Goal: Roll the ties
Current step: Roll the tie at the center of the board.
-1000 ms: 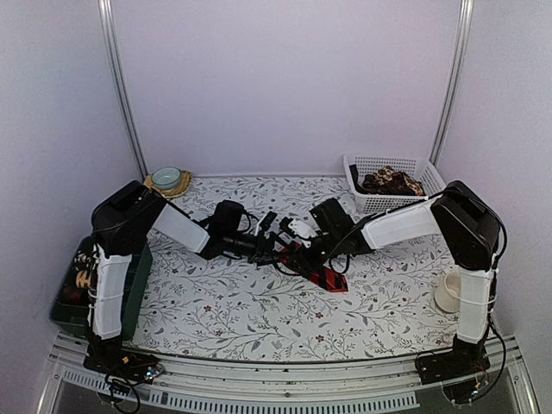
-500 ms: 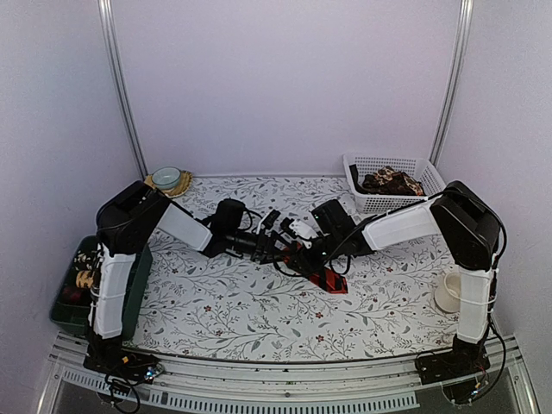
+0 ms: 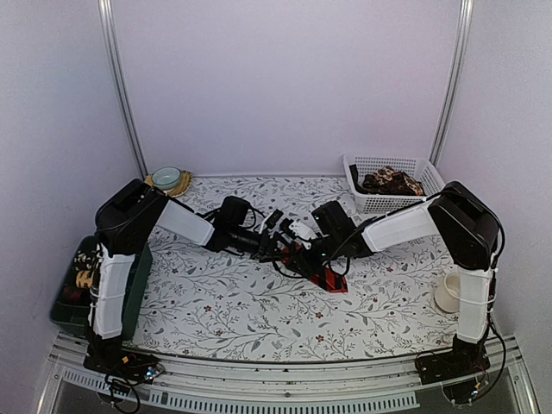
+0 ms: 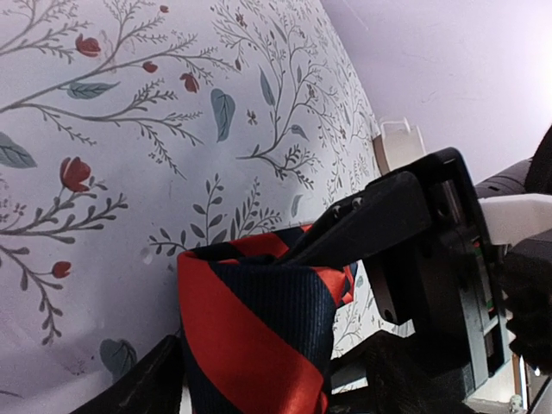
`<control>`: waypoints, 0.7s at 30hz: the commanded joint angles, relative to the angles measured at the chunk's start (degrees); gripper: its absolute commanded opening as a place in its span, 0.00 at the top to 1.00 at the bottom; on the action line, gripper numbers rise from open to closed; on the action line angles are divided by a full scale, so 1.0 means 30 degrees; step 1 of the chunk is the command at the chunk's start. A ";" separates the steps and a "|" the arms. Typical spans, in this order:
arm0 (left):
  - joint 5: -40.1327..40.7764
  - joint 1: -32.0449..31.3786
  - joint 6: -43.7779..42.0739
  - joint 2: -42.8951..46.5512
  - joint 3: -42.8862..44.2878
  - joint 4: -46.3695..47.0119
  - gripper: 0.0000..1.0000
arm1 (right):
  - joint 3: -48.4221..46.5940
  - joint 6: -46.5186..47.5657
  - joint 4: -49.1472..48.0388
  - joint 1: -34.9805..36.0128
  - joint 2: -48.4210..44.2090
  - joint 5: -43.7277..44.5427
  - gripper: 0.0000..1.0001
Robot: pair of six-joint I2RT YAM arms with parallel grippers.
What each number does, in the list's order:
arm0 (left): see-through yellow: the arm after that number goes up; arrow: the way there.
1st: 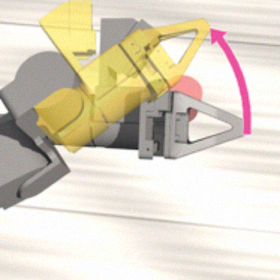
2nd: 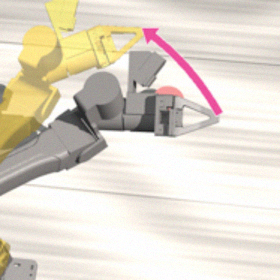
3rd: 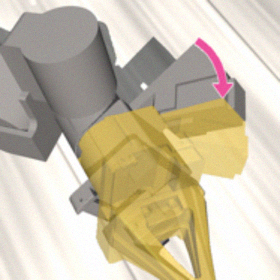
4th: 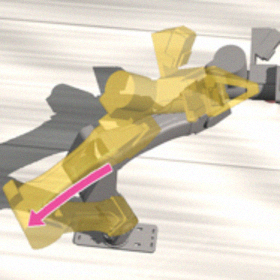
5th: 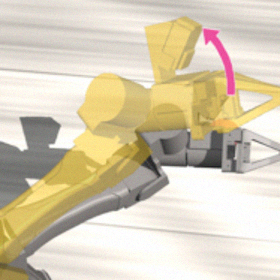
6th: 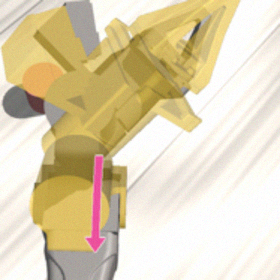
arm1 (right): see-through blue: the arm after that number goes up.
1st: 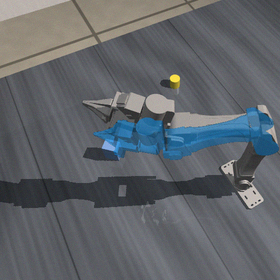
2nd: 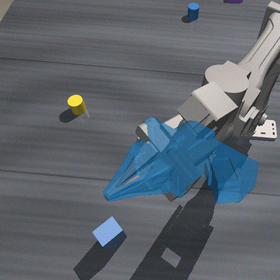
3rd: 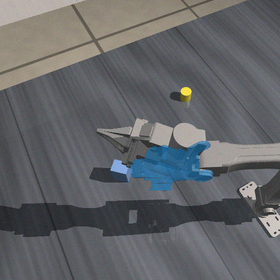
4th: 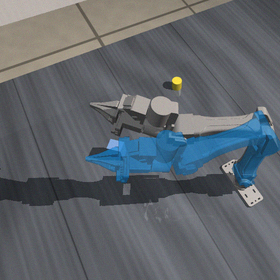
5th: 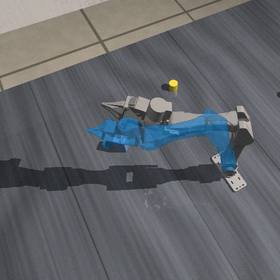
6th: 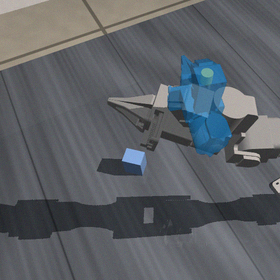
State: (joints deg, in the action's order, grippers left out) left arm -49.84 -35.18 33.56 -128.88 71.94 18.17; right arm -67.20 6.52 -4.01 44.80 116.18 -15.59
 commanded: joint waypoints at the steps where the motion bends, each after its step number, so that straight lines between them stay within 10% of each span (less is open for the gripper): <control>1: 0.2392 0.0165 -0.0987 -0.2137 -0.1081 -0.3691 0.33 | 0.0301 -0.0327 -0.0295 -0.0165 0.1269 -0.0093 0.49; 7: 0.2665 0.0154 -0.0624 -0.2243 -0.1086 -0.3318 0.60 | 0.0283 -0.0391 -0.0066 -0.0150 0.0907 0.1511 0.46; 17: 0.2094 0.0154 0.0123 -0.2403 -0.0778 -0.2749 0.55 | 0.0531 -0.0158 -0.0185 -0.0073 0.0181 0.4010 0.41; 21: 0.2210 0.0154 0.0266 -0.2394 -0.0791 -0.2740 0.64 | -0.0129 -0.0220 0.1237 0.0039 0.0042 0.3791 0.22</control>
State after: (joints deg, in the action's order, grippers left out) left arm -48.95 -34.94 34.09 -130.80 72.07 19.49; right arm -66.81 5.93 -4.25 45.10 116.20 -7.27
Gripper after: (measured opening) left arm 0.393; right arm 0.722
